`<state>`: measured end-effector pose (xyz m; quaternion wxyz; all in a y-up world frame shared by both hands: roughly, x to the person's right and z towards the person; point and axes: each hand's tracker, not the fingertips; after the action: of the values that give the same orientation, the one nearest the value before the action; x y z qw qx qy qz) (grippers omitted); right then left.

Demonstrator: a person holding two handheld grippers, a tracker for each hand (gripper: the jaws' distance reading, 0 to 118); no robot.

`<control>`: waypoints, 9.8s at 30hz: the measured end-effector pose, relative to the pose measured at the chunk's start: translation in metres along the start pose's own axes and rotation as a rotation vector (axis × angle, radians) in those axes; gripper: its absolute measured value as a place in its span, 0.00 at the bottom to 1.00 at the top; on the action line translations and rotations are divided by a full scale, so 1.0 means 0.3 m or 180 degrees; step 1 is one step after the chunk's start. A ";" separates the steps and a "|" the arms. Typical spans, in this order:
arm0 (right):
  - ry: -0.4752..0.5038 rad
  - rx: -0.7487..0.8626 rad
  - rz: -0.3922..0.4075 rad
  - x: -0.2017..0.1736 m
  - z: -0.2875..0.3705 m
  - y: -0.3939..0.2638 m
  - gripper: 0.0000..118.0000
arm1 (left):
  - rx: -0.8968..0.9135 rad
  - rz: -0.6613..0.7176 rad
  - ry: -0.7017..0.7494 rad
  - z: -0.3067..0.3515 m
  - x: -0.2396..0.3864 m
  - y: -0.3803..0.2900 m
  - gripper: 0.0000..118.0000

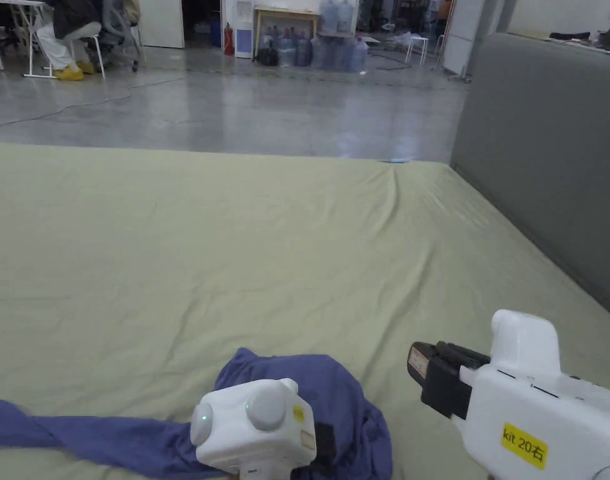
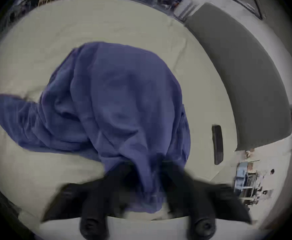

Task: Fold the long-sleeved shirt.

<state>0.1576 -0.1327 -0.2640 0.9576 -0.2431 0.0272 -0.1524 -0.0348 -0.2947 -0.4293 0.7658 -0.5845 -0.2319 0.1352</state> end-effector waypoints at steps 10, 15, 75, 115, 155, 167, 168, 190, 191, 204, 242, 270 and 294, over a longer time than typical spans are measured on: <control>0.0270 0.0039 -0.0149 -0.018 -0.006 -0.036 0.00 | 0.1161 -0.0503 0.0559 0.560 -0.107 -0.035 0.36; 0.0281 -0.0361 -0.0105 -0.049 -0.069 -0.131 0.00 | 0.0598 -0.0088 0.0497 0.440 -0.263 -0.195 0.00; -0.0271 -0.0696 0.1018 -0.067 -0.261 0.473 0.06 | 0.1406 0.0066 -0.0014 1.011 -0.192 0.665 0.00; -0.0377 -0.2157 0.1402 0.162 -0.839 -0.106 0.06 | 0.0368 0.0472 0.0628 0.318 -0.580 0.398 0.00; -0.0232 -0.1857 -0.0021 0.072 -0.183 -0.295 0.00 | 0.0054 -0.0264 0.0909 0.467 -0.495 -0.191 0.00; 0.0184 -0.1982 -0.0418 0.029 -0.252 -0.358 0.00 | 0.0208 -0.1293 0.0875 0.087 -0.111 0.670 0.97; 0.0186 -0.1979 -0.0485 0.035 -0.261 -0.357 0.00 | 0.0098 -0.1252 0.0918 0.011 -0.109 0.724 0.97; -0.0524 -0.2191 -0.1129 0.416 -0.430 -0.238 1.00 | 0.0205 -0.0918 0.1069 0.067 -0.125 0.795 0.00; -0.0581 -0.2339 -0.1138 0.422 -0.468 -0.254 1.00 | 0.0235 -0.0883 0.1046 0.093 -0.124 0.795 0.00; -0.0729 -0.2396 0.0107 0.201 -0.512 -0.255 0.00 | 0.0604 -0.0601 0.0826 0.484 -0.140 0.773 0.00; -0.1079 0.0305 0.1277 -0.306 -0.518 1.645 0.00 | 0.3072 0.0081 0.0238 1.584 0.080 1.302 0.00; -0.0307 -0.1929 0.1821 0.120 -0.334 -0.181 0.00 | 0.0730 0.0128 0.0766 0.671 -0.612 -0.017 0.00; -0.0345 -0.2792 0.1368 0.171 -0.390 -0.473 0.00 | -0.0051 0.0138 0.1147 0.424 -0.782 -0.225 0.00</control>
<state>0.1521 -0.3203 -0.2988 0.7747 -0.6199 0.0886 0.0873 -0.3052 -0.3197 -0.3842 0.7871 -0.6101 -0.0794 0.0429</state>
